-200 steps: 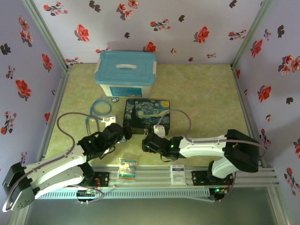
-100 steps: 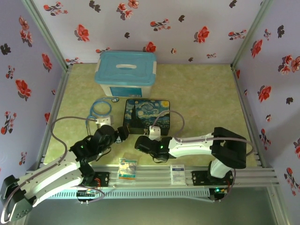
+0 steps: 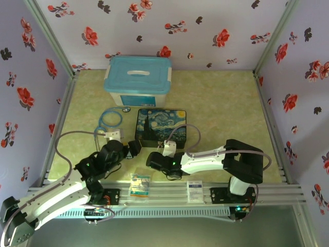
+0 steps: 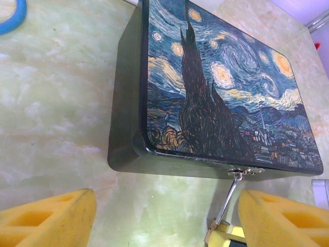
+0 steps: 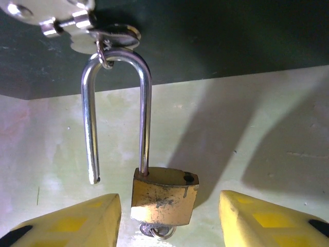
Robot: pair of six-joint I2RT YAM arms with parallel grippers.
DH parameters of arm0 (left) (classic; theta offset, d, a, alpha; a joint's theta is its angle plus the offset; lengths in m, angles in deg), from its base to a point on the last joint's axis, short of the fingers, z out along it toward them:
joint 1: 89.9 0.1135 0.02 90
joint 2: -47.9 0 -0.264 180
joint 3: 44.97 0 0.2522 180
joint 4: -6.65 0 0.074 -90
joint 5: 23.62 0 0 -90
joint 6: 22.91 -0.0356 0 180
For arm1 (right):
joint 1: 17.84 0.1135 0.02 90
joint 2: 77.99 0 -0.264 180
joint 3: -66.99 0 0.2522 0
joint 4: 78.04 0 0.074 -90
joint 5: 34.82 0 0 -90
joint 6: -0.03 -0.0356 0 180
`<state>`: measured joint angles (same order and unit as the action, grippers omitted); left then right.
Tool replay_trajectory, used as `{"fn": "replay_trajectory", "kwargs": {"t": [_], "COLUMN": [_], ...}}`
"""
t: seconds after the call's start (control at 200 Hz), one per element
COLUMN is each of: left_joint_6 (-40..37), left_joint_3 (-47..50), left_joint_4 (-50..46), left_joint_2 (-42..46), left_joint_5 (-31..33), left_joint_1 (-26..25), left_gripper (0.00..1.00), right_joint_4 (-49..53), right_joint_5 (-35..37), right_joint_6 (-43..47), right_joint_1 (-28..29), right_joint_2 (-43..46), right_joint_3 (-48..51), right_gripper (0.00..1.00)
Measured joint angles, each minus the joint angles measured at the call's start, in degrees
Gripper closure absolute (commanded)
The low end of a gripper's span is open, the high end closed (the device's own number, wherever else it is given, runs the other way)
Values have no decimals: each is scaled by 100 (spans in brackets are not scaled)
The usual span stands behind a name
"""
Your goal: Unlock the padlock with the key
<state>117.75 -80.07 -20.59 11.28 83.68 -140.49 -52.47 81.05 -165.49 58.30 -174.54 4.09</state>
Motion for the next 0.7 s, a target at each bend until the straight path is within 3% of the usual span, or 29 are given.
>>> {"fn": "replay_trajectory", "kwargs": {"t": [0.305,0.44,0.7], "left_joint_6": [2,17,17], "left_joint_3": [11,22,59], "left_joint_4": [9,22,22], "left_joint_2": [33,68,114], "left_joint_5": [0,0,-2], "left_joint_1": [4,4,4], "left_gripper": [27,27,27], "right_joint_4": [-157,-243,-518], "right_joint_5": [33,39,94], "right_joint_6": [-15,-81,-166], "right_joint_1": [-4,-42,-105], "right_joint_2": [-142,-195,-195], "right_joint_3": [0,11,136], "right_gripper": [49,57,59]}}
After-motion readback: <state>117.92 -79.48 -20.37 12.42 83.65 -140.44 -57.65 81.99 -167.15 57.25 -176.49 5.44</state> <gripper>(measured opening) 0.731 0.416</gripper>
